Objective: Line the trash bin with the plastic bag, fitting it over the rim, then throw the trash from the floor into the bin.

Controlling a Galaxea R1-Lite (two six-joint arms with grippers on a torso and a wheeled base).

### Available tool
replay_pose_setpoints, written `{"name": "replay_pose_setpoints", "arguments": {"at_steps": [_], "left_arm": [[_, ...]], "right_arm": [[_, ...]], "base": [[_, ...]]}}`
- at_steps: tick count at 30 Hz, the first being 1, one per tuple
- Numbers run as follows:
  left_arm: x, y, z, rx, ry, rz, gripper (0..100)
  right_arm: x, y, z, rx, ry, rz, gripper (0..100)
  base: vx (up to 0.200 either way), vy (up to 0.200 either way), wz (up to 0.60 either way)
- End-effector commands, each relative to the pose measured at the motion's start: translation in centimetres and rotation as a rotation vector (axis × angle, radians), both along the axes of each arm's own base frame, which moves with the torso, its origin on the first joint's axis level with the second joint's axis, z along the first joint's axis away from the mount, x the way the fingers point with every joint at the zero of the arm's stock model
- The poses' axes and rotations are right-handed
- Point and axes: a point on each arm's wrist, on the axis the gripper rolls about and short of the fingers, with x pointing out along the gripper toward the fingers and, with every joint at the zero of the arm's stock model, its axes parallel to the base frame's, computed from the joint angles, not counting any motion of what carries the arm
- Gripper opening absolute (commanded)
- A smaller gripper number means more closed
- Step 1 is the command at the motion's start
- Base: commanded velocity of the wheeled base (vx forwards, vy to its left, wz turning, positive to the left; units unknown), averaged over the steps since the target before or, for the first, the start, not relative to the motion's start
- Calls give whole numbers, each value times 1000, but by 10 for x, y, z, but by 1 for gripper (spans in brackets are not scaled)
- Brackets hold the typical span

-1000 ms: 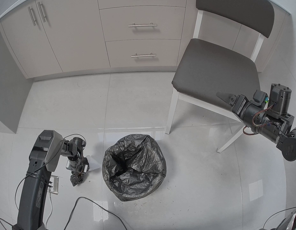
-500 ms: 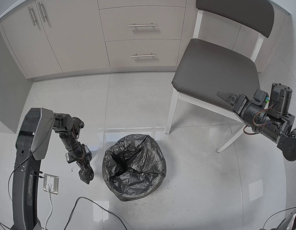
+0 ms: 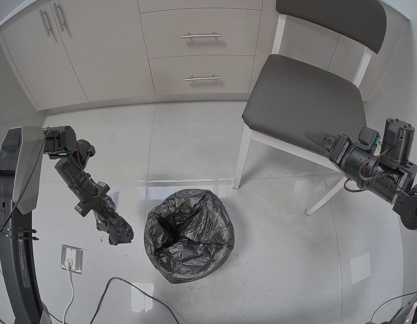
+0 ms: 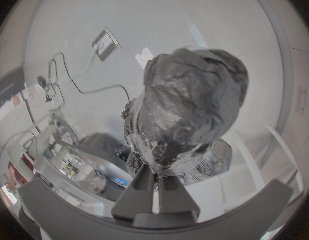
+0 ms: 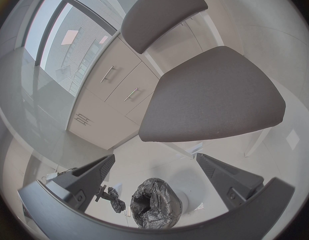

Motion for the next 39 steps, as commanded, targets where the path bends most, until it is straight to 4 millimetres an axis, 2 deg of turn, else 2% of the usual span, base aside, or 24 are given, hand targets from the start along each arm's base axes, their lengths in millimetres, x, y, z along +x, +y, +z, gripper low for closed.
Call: {"name": "replay_pose_setpoints", "arguments": {"at_steps": [1,4,8,9,11,12,13,15,21,30,39], "left_arm": [[-9,-26,35,-131,-33,24,0],[-8,-45,36,-137,-48,-18,0],[-4,-85,35,-148,-124,-116,0],[-4,-86,35,-149,-125,-119,0],[-4,-110,35,-157,-164,-178,0],[-4,-112,35,-158,-167,-183,0],[-5,-125,35,-157,-192,-214,0],[-6,-136,35,-147,-212,-238,0],[-5,-145,36,-147,-243,-257,0],[-15,-164,34,-150,-168,-226,0],[-13,-180,5,-139,-113,-254,0]], "right_arm": [[-12,-3,5,5,-16,39,100],[-17,-3,8,8,-25,59,100],[-20,-4,11,9,-38,82,100],[-20,-4,11,8,-39,82,100],[-21,-4,10,7,-37,82,100],[-21,-4,10,7,-37,82,100],[-21,-4,10,7,-37,82,100],[-21,-4,10,7,-37,82,100],[-23,-5,13,10,-47,82,100],[-24,-5,15,12,-55,84,100],[-24,-5,14,11,-49,88,100]], "base": [[0,0,0],[0,0,0],[0,0,0],[0,0,0],[0,0,0],[0,0,0],[0,0,0],[0,0,0],[0,0,0],[0,0,0],[0,0,0]]}}
